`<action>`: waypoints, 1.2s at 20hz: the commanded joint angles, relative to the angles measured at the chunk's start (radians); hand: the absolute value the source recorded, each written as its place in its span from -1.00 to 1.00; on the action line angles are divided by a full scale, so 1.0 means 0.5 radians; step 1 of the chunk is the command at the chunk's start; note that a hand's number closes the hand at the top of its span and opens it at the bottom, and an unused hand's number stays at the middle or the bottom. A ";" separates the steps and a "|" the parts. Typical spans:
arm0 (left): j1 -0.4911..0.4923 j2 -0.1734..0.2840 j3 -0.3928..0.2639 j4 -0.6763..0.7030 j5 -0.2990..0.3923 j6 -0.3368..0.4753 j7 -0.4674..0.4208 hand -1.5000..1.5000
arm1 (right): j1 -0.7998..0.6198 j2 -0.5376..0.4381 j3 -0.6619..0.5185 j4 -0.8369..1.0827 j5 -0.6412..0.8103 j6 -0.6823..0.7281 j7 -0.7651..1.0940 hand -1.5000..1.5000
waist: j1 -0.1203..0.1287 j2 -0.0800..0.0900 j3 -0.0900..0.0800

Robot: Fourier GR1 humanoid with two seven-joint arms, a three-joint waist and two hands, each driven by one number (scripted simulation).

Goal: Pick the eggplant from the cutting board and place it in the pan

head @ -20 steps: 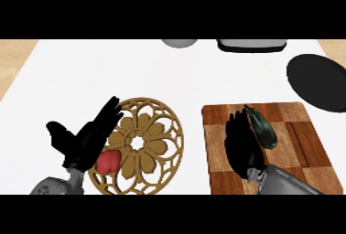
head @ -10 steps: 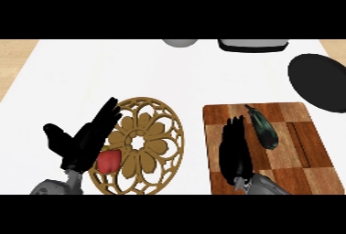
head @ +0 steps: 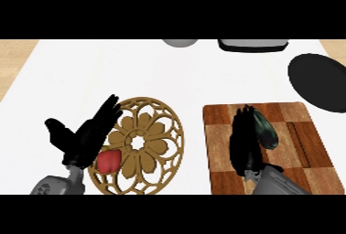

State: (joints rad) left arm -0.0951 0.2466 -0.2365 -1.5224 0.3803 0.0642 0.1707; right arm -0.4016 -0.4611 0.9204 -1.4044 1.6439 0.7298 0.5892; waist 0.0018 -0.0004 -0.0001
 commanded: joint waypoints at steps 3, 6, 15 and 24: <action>0.066 -0.073 -0.006 -0.131 -0.096 0.008 0.054 0.00 | 0.119 0.017 -0.096 0.068 0.151 -0.185 -0.046 -1.00 | 0.001 0.000 0.000; 0.026 -0.118 0.002 -0.067 -0.137 0.000 0.037 0.00 | -0.062 -0.047 -0.201 0.084 0.162 -0.101 -0.282 -1.00 | 0.003 0.000 0.000; -0.022 -0.141 0.105 0.018 -0.141 -0.063 0.069 0.00 | -0.110 -0.060 -0.183 0.350 0.363 -0.475 -0.513 1.00 | 0.009 0.004 0.000; 0.058 -0.136 0.127 -0.063 -0.148 -0.074 0.065 0.00 | 0.036 0.243 -0.803 0.353 -0.114 -0.737 -0.423 1.00 | -0.071 0.006 0.012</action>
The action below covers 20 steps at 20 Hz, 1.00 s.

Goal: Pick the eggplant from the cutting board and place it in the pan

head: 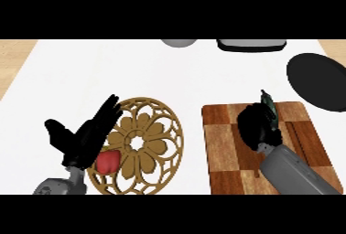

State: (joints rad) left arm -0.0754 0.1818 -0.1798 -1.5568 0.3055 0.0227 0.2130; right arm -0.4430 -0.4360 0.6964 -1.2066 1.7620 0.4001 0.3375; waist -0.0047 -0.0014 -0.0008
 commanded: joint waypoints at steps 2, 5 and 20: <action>0.054 0.019 0.042 -0.006 0.014 0.003 -0.028 0.00 | 0.171 0.433 -0.656 -0.095 -0.651 -0.057 0.156 1.00 | -0.107 0.008 0.026; 0.074 0.023 0.038 0.003 -0.002 -0.002 -0.054 0.00 | 0.218 0.630 -0.999 -0.136 -0.946 -0.139 0.254 1.00 | -0.100 0.007 0.016; 0.026 -0.102 -0.074 -0.018 -0.075 0.053 0.009 0.00 | 0.110 0.819 -1.461 -0.720 -1.254 -1.168 0.371 1.00 | 0.001 0.003 0.004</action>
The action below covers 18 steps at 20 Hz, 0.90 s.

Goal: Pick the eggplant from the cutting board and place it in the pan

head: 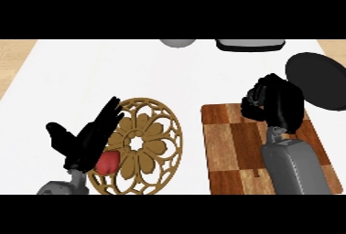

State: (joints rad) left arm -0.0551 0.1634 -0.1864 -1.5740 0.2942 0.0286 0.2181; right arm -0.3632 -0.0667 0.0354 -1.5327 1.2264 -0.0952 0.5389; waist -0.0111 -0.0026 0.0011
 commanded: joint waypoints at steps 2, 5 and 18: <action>0.145 -0.039 -0.088 -0.039 -0.101 0.013 -0.108 0.00 | 0.087 0.070 -0.198 -0.179 -0.333 -0.228 -0.130 1.00 | 0.019 0.001 0.000; 0.114 -0.034 -0.027 0.040 -0.049 -0.057 -0.148 0.00 | 0.117 -0.051 -0.419 -0.102 -0.609 -0.250 -0.312 1.00 | 0.016 0.007 -0.001; -0.097 -0.096 -0.008 -0.012 -0.089 0.000 0.058 0.00 | -0.477 -0.650 -0.907 1.410 -0.717 -0.798 -1.023 1.00 | 0.068 0.024 0.002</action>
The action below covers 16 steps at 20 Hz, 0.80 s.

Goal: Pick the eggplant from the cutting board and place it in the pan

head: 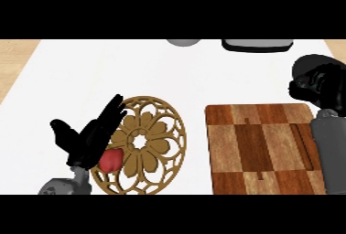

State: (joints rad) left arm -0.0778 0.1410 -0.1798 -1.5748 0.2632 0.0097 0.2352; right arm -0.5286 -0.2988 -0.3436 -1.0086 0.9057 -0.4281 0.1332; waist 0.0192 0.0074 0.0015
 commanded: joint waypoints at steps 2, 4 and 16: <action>-0.003 0.000 -0.006 -0.079 0.006 -0.013 0.058 0.00 | -0.198 -0.134 -0.183 0.594 -0.010 -0.433 -0.267 1.00 | 0.036 0.010 0.002; 0.020 0.023 0.018 0.020 0.007 -0.082 -0.057 0.00 | -0.269 -0.241 -0.286 0.717 -0.072 -0.514 -0.323 1.00 | 0.044 0.018 0.003; -0.088 -0.041 -0.009 0.092 -0.024 -0.075 -0.054 0.00 | -0.386 -0.557 -0.625 1.255 -0.388 -0.710 -0.888 1.00 | 0.090 0.060 0.015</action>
State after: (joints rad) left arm -0.1035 0.1287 -0.1866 -1.5603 0.2573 -0.0228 0.2289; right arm -0.7159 -0.5458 -0.6133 -0.4424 0.7537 -0.7631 -0.2276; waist 0.0602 0.0294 0.0070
